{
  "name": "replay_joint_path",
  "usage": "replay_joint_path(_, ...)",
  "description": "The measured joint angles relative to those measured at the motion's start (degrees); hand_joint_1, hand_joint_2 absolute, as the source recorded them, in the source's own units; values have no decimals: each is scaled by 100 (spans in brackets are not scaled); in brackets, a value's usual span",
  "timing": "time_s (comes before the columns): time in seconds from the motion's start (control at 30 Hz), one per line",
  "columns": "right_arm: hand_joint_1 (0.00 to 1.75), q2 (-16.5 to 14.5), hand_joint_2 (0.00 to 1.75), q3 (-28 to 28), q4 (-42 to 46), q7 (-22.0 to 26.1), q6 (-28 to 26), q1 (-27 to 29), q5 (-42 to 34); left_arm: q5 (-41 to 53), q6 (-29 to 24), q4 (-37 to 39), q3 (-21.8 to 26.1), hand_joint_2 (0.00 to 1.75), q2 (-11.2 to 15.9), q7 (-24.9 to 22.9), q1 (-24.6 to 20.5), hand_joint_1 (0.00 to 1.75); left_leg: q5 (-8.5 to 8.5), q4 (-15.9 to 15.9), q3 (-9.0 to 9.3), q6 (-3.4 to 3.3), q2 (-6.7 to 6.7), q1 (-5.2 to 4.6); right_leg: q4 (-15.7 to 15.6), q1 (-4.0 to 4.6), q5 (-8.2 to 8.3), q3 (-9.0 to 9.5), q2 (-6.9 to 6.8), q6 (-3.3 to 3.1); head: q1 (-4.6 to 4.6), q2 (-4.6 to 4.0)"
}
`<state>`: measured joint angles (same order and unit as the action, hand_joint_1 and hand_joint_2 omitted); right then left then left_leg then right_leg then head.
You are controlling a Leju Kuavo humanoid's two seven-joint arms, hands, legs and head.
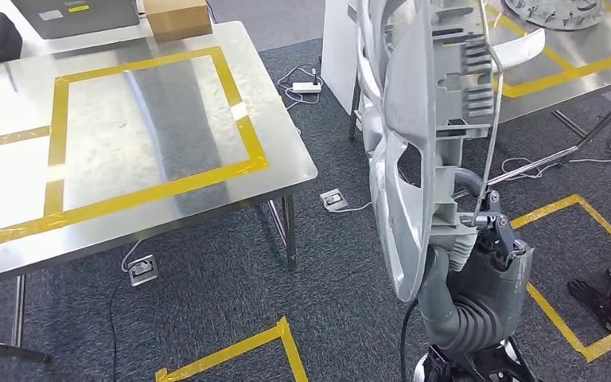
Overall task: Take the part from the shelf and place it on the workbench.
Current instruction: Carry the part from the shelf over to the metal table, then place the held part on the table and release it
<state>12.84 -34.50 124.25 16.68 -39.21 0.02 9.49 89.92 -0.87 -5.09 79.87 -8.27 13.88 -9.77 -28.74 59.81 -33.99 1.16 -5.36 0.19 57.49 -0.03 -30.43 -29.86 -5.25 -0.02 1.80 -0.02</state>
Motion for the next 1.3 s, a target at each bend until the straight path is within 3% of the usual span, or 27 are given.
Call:
replay_joint_path(0.03,175,1,175,13,3,0,2,-1,0,0,0,0,0,175,-1,0,-5,0,-15,-27,-3,-47,10,-27,5,11,-9,3,-64,25,-3,0)
replay_joint_path(0.1,175,2,175,45,5,0,7,-12,-1,0,1,0,0,175,-2,0,-3,0,19,-47,-30,-137,178,-15,14,-1,-49,21,-161,77,7,0)
replay_joint_path(0.17,175,2,175,74,8,0,9,-18,0,0,2,-1,0,175,-5,0,-5,0,59,-66,-45,-215,348,14,242,-35,-256,-46,63,135,36,0)
replay_joint_path(0.23,175,1,175,90,10,0,8,-14,1,0,2,-1,0,175,-10,0,-13,0,85,-69,-61,-270,511,25,901,-63,-632,-318,398,169,109,0)
replay_joint_path(0.3,175,1,175,97,3,0,9,-7,0,0,2,0,0,175,-15,-1,-7,0,98,-67,-71,-295,677,17,1532,-66,-849,-608,498,177,174,0)
replay_joint_path(0.33,175,2,175,99,-3,0,10,-5,-1,0,2,0,0,175,-15,-1,1,0,102,-66,-69,-298,758,13,1601,-66,-799,-649,512,169,194,0)
replay_joint_path(0.37,175,2,175,101,-7,0,11,-3,-1,0,2,0,0,175,-15,-2,10,0,106,-65,-63,-295,837,11,1452,-65,-638,-594,531,151,211,0)
replay_joint_path(0.4,175,2,175,101,-8,0,12,-4,-1,0,2,0,0,175,-15,-2,16,0,110,-64,-55,-289,908,10,1135,-65,-409,-465,578,125,230,0)
replay_joint_path(0.47,175,1,175,103,-8,0,14,-8,-2,0,2,-1,0,175,-23,-4,16,0,125,-58,-64,-260,1029,10,444,-65,-44,-184,799,56,262,0)
replay_joint_path(0.53,175,0,175,104,-8,1,19,-15,-6,0,3,-2,0,175,-37,-11,15,0,160,-52,-123,-197,1119,25,121,-50,37,-68,921,-1,286,0)
replay_joint_path(0.57,175,1,175,104,-7,1,25,-19,-9,0,3,-2,0,175,-41,-15,18,0,184,-55,-157,-156,1165,32,73,-42,33,-62,877,-17,293,0)
replay_joint_path(0.6,175,-1,175,104,-8,1,32,-26,-14,1,4,-2,0,175,-40,-19,23,0,193,-56,-186,-123,1157,37,24,-52,42,-54,813,-35,302,0)
replay_joint_path(0.63,175,-2,175,103,-9,2,38,-28,-20,1,4,-1,0,175,-38,-22,28,0,162,-24,-218,-91,1032,23,-27,-64,60,-43,748,-53,294,0)
replay_joint_path(0.67,175,-3,175,104,-7,3,43,-27,-26,2,4,-1,0,175,-35,-25,28,0,69,88,-277,-60,864,10,-72,-79,85,-30,680,-69,259,0)
replay_joint_path(0.73,175,-5,175,103,-5,7,47,-21,-34,2,5,1,-1,175,-33,-27,19,0,-269,624,-518,2,536,13,-113,-88,111,-13,538,-91,164,0)
replay_joint_path(0.8,175,-4,175,103,-9,9,48,-16,-38,2,7,2,-1,175,-34,-26,17,0,-530,1259,-795,67,506,62,-107,-89,108,-13,388,-92,90,0)
replay_joint_path(0.83,175,-5,175,103,-13,9,49,-15,-42,2,8,2,-1,175,-33,-26,22,0,-522,1365,-828,94,506,82,-102,-92,101,-12,315,-84,68,0)
replay_joint_path(0.87,175,-5,175,104,-15,9,49,-15,-45,2,9,1,0,175,-31,-26,26,0,-421,1277,-762,117,492,97,-94,-96,91,-9,247,-70,51,0)
replay_joint_path(0.93,175,-5,175,104,-15,11,50,-15,-50,2,9,0,0,175,-21,-26,24,0,-101,595,-370,136,298,103,-63,-103,54,7,130,-15,18,0)
replay_joint_path(1.0,175,-5,175,105,-13,20,56,-15,-57,2,8,0,0,175,-14,-27,12,0,47,53,-72,70,76,68,-21,-79,10,17,52,59,-12,0)
replay_joint_path(1.03,175,-5,175,105,-13,33,60,-15,-74,2,6,0,0,175,-11,-31,11,0,34,-26,-39,20,34,45,-12,-66,-2,21,18,87,-11,0)
replay_joint_path(1.07,175,-5,175,105,-11,54,66,-15,-102,2,3,0,0,175,-9,-38,12,0,38,-29,-45,-36,78,29,-9,-59,-6,25,-15,110,-5,0)
replay_joint_path(1.1,175,-5,175,105,-11,81,72,-14,-136,2,-2,0,0,175,-10,-48,16,0,41,-29,-56,-66,117,25,-16,-63,-32,29,-45,95,9,0)
replay_joint_path(1.23,175,-5,175,108,-8,165,80,-9,-244,2,-28,0,0,175,-22,-85,24,0,41,-41,-51,-101,253,25,-27,-65,-66,52,-97,-144,106,0)
replay_joint_path(1.3,175,-5,175,108,-9,207,86,-10,-294,0,-47,0,0,175,-28,-112,26,0,34,-41,-49,-114,292,19,-48,-66,-54,74,-113,-144,148,0)
